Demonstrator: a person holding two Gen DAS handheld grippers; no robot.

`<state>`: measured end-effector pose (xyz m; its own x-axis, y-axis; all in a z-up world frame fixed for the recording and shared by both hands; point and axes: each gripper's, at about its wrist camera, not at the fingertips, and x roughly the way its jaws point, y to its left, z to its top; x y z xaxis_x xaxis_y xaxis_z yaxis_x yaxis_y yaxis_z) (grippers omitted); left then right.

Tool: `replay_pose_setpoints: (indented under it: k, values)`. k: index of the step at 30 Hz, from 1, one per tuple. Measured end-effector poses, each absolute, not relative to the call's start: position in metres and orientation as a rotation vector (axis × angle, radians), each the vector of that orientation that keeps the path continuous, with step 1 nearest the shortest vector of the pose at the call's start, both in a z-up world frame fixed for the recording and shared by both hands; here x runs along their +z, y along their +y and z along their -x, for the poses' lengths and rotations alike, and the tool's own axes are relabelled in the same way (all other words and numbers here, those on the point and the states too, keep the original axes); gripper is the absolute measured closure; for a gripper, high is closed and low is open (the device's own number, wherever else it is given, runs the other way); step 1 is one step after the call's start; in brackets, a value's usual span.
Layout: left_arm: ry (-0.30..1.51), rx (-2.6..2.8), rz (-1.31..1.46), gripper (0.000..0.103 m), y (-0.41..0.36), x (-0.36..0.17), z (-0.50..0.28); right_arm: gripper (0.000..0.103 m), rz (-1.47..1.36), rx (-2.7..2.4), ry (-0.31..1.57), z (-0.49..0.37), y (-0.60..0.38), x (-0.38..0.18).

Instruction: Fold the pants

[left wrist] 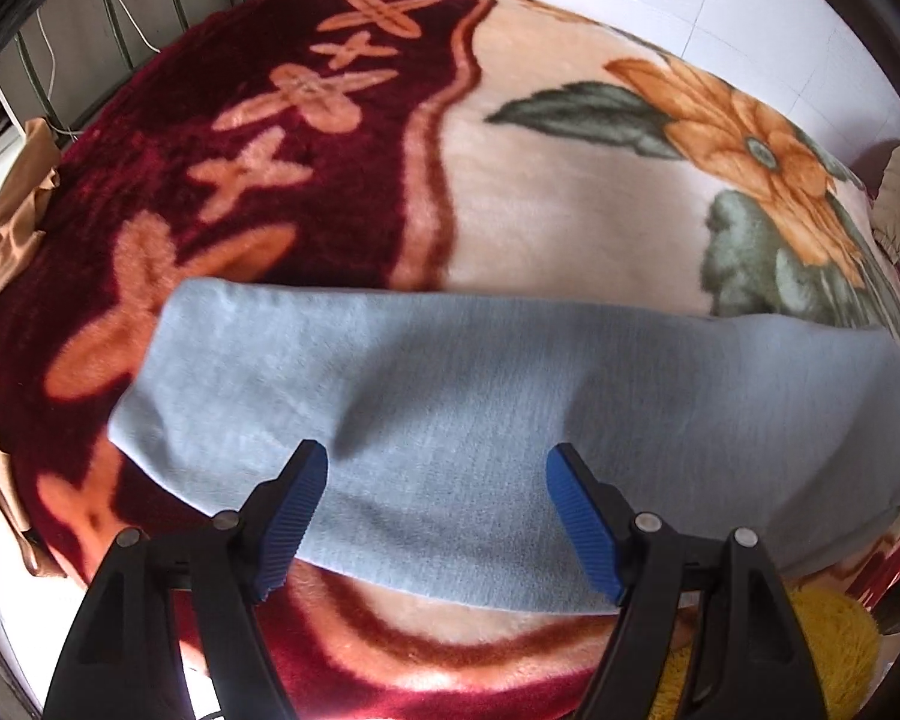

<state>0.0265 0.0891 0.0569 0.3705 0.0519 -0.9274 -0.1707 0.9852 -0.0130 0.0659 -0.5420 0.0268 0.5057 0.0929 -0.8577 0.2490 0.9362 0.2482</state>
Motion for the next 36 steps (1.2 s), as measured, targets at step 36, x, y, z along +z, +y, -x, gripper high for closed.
replay_pose_setpoints:
  k: [36]
  values:
    - [1.17,0.148,0.059,0.02,0.085,0.035,-0.023,0.079,0.2,-0.186,0.96,-0.126,-0.489,0.077]
